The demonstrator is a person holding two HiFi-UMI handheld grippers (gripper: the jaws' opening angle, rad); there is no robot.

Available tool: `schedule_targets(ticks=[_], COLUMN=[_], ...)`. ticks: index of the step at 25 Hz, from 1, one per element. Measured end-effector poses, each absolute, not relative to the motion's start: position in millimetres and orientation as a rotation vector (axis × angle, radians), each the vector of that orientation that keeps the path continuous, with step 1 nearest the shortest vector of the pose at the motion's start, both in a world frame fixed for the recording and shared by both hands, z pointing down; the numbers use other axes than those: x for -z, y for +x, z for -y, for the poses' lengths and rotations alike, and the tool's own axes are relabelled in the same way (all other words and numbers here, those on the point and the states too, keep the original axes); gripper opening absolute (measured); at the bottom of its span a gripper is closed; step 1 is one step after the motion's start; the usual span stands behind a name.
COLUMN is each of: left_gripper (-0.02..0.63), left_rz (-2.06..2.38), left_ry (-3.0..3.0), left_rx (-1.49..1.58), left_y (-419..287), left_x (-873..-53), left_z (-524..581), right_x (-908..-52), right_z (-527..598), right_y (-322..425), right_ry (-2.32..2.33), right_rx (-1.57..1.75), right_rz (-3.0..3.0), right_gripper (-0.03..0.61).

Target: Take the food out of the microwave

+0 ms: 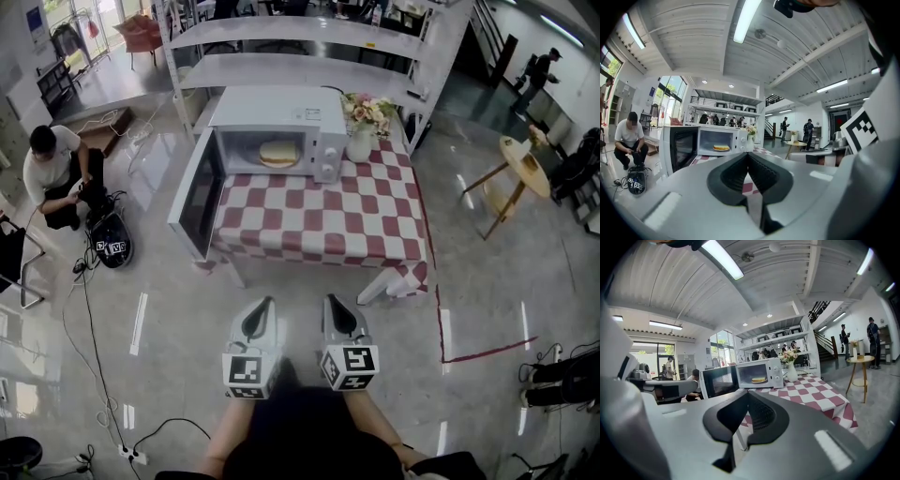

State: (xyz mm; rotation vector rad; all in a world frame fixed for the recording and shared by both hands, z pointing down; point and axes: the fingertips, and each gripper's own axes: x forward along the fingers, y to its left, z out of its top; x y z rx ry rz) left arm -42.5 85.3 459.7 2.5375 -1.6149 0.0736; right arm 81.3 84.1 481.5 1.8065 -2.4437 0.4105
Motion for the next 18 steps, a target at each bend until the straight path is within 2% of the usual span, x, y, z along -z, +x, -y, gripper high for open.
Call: schedule_targets(ticks=[18], left_gripper=[0.011], left_rz=[1.622], left_ry=[2.513], left_rx=[-0.089], left_y=[-48], left_x=[-467], left_z=[-61], right_x=[-491], right_z=[-57], right_y=[74], right_ry=[1.794], right_rx=[-0.439], right_rz=[2.443], right_gripper=[0.002])
